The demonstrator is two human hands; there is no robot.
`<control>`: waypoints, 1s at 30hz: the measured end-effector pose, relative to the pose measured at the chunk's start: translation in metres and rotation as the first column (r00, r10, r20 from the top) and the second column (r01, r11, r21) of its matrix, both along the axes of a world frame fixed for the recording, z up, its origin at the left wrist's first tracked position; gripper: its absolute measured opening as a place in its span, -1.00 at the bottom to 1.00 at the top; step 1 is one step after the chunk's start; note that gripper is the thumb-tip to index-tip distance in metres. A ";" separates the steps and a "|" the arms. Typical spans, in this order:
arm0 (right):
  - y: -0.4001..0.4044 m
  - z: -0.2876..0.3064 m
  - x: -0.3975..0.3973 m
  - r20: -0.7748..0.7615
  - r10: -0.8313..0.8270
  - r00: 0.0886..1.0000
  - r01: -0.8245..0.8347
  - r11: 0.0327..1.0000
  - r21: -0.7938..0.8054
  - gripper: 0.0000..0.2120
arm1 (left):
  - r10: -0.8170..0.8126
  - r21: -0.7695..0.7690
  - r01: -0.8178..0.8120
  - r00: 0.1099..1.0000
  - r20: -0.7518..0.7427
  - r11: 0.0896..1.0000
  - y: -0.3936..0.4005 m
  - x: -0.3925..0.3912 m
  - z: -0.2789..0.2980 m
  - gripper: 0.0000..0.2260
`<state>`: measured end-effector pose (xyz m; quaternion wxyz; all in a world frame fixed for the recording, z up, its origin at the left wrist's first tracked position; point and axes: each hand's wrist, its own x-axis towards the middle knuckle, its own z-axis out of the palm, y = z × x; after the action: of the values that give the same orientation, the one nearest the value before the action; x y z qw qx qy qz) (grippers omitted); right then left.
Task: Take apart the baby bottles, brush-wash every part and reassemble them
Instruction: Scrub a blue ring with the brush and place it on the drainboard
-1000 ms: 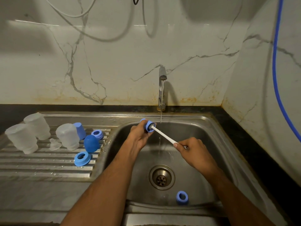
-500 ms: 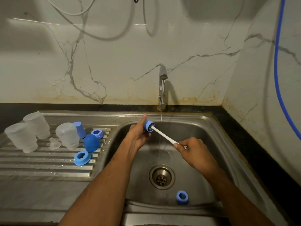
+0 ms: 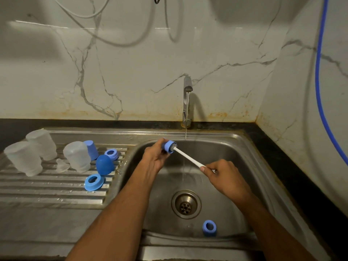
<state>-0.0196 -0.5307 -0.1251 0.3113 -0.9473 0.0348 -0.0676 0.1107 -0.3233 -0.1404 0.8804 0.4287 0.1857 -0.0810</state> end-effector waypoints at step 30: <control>0.009 0.000 -0.005 0.019 -0.038 0.999 0.037 0.997 0.065 -0.70 | -0.019 0.154 0.020 1.000 -0.011 0.988 -0.018 -0.001 -0.009 -0.66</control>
<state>-0.0248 -0.5221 -0.1255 0.3408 -0.9352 0.0516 -0.0819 0.1096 -0.3414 -0.1490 0.8429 0.4970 0.1913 -0.0769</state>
